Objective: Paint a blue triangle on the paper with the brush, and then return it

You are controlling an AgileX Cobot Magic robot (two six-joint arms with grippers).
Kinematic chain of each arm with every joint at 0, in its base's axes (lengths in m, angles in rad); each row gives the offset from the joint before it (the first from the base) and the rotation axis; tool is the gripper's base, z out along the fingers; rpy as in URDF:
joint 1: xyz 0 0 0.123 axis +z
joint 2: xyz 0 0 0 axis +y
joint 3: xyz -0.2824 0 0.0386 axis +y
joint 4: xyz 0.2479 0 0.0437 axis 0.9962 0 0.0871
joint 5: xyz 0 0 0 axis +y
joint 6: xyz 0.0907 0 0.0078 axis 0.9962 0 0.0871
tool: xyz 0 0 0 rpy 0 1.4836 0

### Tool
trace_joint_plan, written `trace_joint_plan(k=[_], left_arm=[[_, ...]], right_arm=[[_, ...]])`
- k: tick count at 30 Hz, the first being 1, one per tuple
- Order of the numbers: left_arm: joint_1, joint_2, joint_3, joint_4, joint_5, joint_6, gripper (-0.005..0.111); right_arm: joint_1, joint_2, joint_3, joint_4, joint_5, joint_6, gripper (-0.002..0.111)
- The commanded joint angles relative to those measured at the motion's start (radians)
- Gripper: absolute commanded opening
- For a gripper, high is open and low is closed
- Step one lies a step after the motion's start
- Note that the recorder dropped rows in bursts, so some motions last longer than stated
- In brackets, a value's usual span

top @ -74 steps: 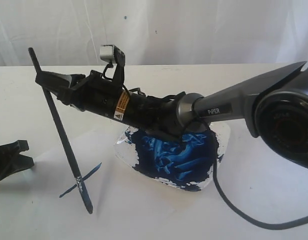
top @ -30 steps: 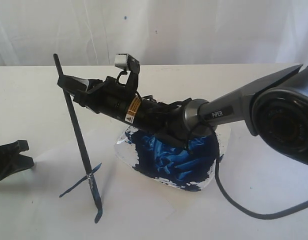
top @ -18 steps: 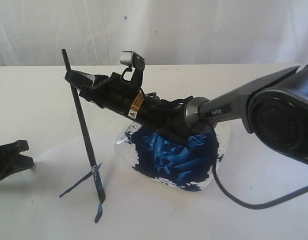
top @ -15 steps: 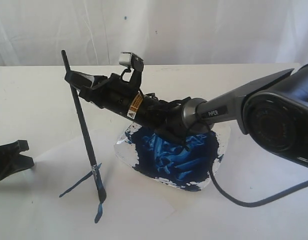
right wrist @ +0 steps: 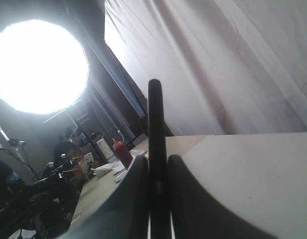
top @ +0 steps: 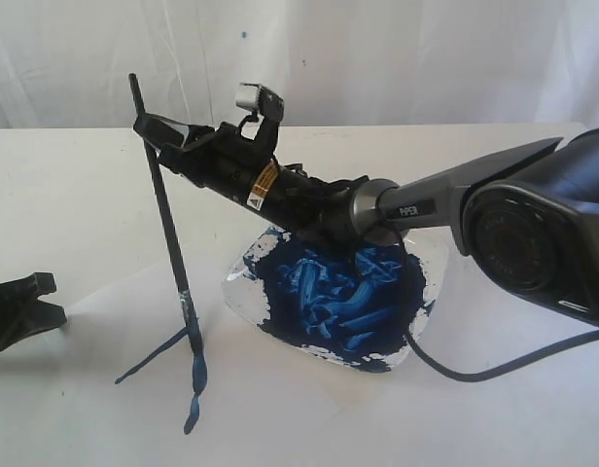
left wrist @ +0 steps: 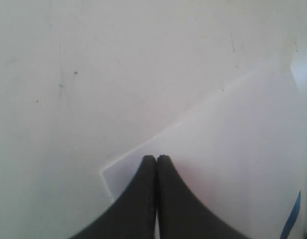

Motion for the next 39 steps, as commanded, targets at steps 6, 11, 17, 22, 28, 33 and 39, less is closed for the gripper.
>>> trace_joint_plan(k=[6, 11, 17, 22, 28, 33, 39], left_arm=[[0.0, 0.009, 0.003, 0.004, 0.129, 0.007, 0.0], [0.0, 0.009, 0.003, 0.004, 0.129, 0.007, 0.0], [0.0, 0.009, 0.003, 0.004, 0.129, 0.007, 0.0], [0.0, 0.009, 0.003, 0.004, 0.129, 0.007, 0.0], [0.0, 0.009, 0.003, 0.004, 0.129, 0.007, 0.0], [0.0, 0.009, 0.003, 0.004, 0.129, 0.007, 0.0], [0.0, 0.009, 0.003, 0.004, 0.129, 0.007, 0.0]], right_arm=[[-0.024, 0.03, -0.086, 0.009, 0.017, -0.013, 0.0], [-0.024, 0.043, -0.117, 0.025, 0.03, -0.013, 0.0], [-0.024, 0.043, -0.148, 0.025, 0.03, -0.013, 0.0], [-0.024, 0.032, -0.169, -0.008, 0.03, 0.009, 0.0], [-0.013, -0.014, -0.167, -0.112, 0.028, 0.054, 0.0], [0.022, -0.084, -0.093, -0.184, 0.017, 0.098, 0.0], [0.107, -0.148, 0.096, -0.184, -0.061, 0.102, 0.0]])
